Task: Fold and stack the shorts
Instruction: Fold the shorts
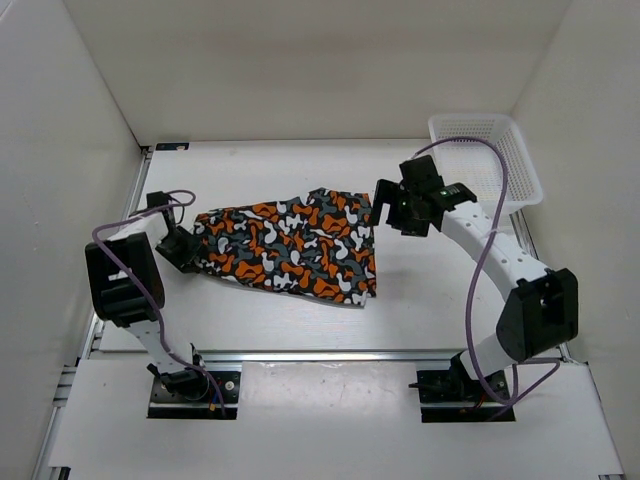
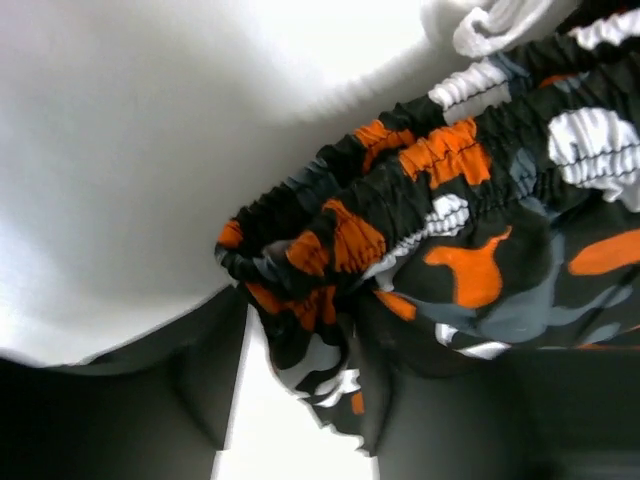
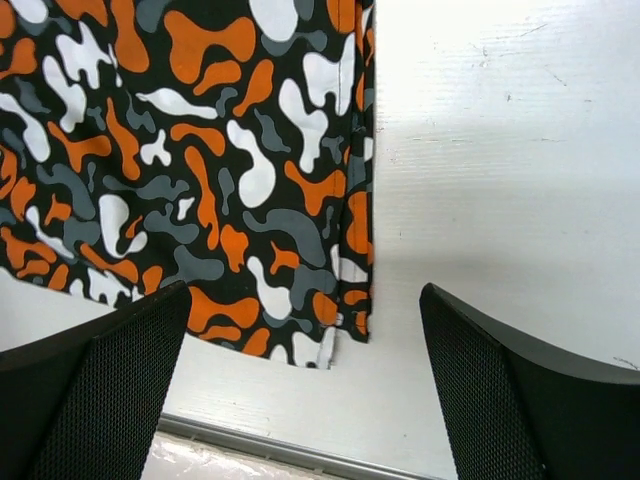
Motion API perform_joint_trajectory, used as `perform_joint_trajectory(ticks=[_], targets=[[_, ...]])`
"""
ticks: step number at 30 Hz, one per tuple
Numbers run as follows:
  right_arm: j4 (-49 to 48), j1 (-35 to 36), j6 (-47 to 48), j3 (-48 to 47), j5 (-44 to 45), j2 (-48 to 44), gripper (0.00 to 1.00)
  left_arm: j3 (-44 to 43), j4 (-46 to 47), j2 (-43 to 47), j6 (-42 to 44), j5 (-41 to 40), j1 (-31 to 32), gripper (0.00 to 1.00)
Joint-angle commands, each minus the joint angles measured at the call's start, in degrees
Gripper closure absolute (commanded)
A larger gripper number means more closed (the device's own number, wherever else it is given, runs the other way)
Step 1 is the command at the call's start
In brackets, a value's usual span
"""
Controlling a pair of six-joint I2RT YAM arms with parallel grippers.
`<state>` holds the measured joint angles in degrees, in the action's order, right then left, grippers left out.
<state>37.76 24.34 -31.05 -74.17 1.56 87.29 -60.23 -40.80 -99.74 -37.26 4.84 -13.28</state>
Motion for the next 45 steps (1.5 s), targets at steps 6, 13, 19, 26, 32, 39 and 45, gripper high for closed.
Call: perform_joint_trajectory(ticks=[6,13,19,26,32,39,45], targets=[[3.6,-2.5,2.0,3.0,-0.1,-7.3,0.0,-4.3,2.1,0.6,0.3,-7.8,-0.2,0.89],[4.2,-3.9,2.6,5.0,-0.6,-10.1,0.0,-13.8,-8.6,10.0,2.5,-26.8,9.7,0.89],[4.7,-5.1,3.1,5.0,-1.1,-10.6,0.0,-24.3,-20.1,10.7,0.8,-38.6,24.3,0.89],[2.9,-5.1,3.7,5.5,-6.5,-10.1,0.04,-35.1,-30.1,5.2,-6.1,-47.7,44.3,0.89],[-5.9,1.2,3.2,8.1,-16.7,-2.8,0.58,-37.1,-32.4,1.8,-9.8,-49.0,53.6,0.89],[-12.6,8.2,0.7,2.0,-22.7,12.3,1.0,-33.6,-32.9,3.7,-11.5,-51.2,56.6,0.89],[-13.8,10.0,-1.1,-9.7,-27.2,26.5,1.0,-24.4,-32.4,11.0,-13.5,-48.3,53.7,0.89]])
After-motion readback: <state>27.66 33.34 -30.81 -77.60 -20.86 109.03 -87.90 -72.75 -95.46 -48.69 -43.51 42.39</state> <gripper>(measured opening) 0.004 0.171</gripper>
